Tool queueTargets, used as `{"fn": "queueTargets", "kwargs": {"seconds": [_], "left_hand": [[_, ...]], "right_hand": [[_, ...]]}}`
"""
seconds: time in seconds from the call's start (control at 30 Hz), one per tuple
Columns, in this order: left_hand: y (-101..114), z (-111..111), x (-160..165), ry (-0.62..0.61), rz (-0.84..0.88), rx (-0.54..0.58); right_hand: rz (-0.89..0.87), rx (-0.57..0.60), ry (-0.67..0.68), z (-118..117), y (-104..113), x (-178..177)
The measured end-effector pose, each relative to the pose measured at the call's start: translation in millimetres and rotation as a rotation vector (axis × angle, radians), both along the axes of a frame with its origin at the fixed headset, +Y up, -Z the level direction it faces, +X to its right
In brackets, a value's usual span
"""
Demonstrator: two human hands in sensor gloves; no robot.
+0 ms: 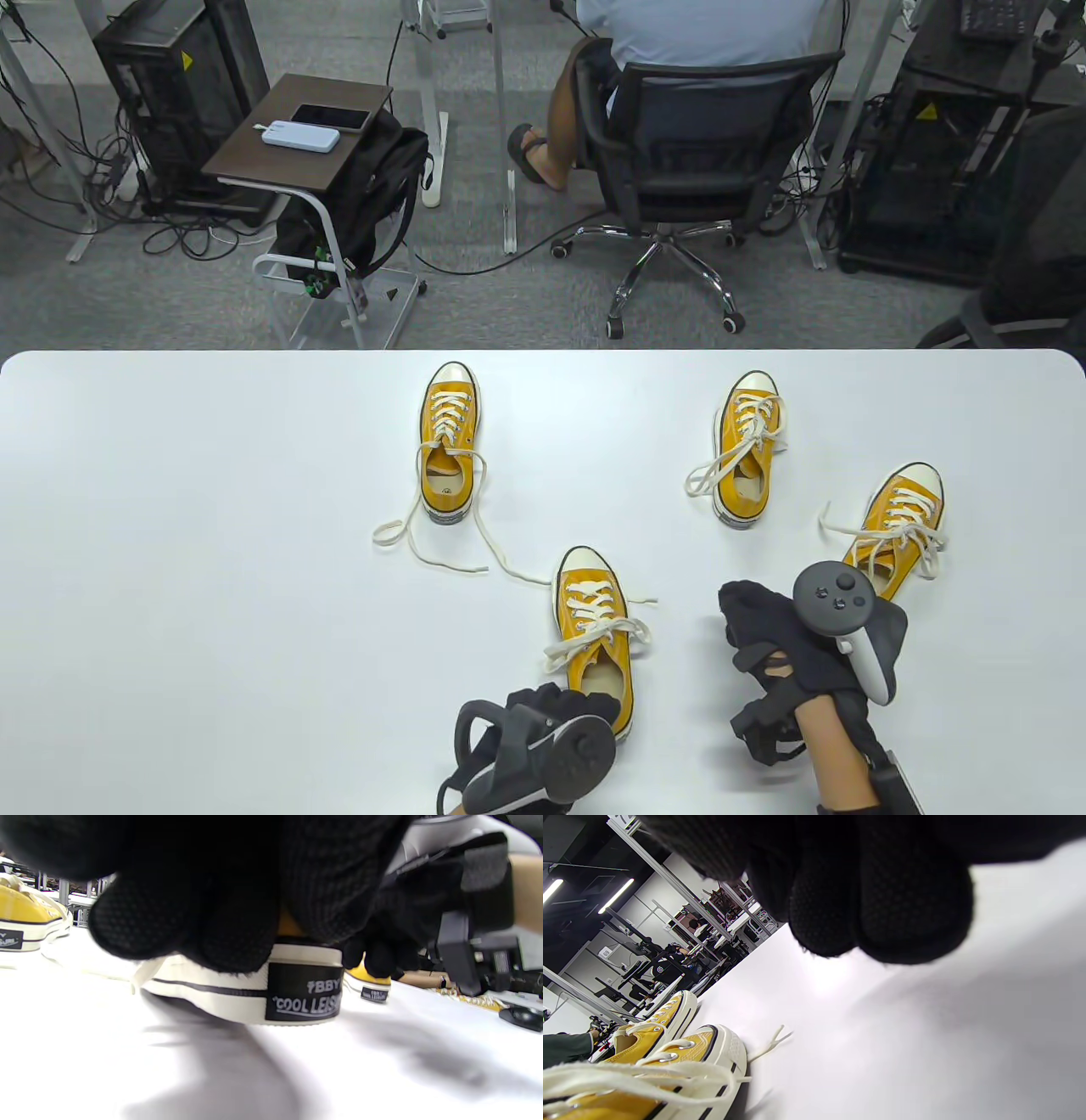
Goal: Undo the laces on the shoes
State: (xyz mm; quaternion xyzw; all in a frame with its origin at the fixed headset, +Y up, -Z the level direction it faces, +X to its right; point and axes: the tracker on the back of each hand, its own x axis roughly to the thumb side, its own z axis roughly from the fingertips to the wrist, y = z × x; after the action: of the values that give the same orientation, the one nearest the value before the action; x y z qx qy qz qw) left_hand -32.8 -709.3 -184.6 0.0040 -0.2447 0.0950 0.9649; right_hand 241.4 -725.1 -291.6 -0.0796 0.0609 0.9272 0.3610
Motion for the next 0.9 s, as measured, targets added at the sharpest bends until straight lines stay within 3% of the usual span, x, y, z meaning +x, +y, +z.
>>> {"fn": "queueTargets", "kwargs": {"seconds": [0.27, 0.43, 0.57, 0.7, 0.83, 0.9], "left_hand": [[-29.0, 6.1, 5.0, -0.047, -0.127, -0.103], [-25.3, 3.0, 1.4, -0.045, -0.079, -0.145], [-13.0, 2.1, -7.9, -0.028, 0.027, -0.147], [14.1, -4.3, -24.1, 0.045, 0.204, -0.061], [32.4, -32.7, -39.1, 0.187, 0.280, -0.014], [30.1, -47.3, -40.5, 0.242, 0.267, -0.079]], "right_hand": [[0.026, -0.014, 0.026, 0.4, -1.3, -6.6], [0.038, -0.024, 0.039, 0.3, -3.0, -10.6], [0.058, -0.029, 0.056, 0.1, -5.4, -16.5], [0.077, 0.024, 0.087, 1.0, -4.7, -28.0], [0.096, 0.137, 0.145, 2.7, -3.6, -48.6], [0.105, 0.179, 0.166, 3.2, -4.3, -59.2]]}}
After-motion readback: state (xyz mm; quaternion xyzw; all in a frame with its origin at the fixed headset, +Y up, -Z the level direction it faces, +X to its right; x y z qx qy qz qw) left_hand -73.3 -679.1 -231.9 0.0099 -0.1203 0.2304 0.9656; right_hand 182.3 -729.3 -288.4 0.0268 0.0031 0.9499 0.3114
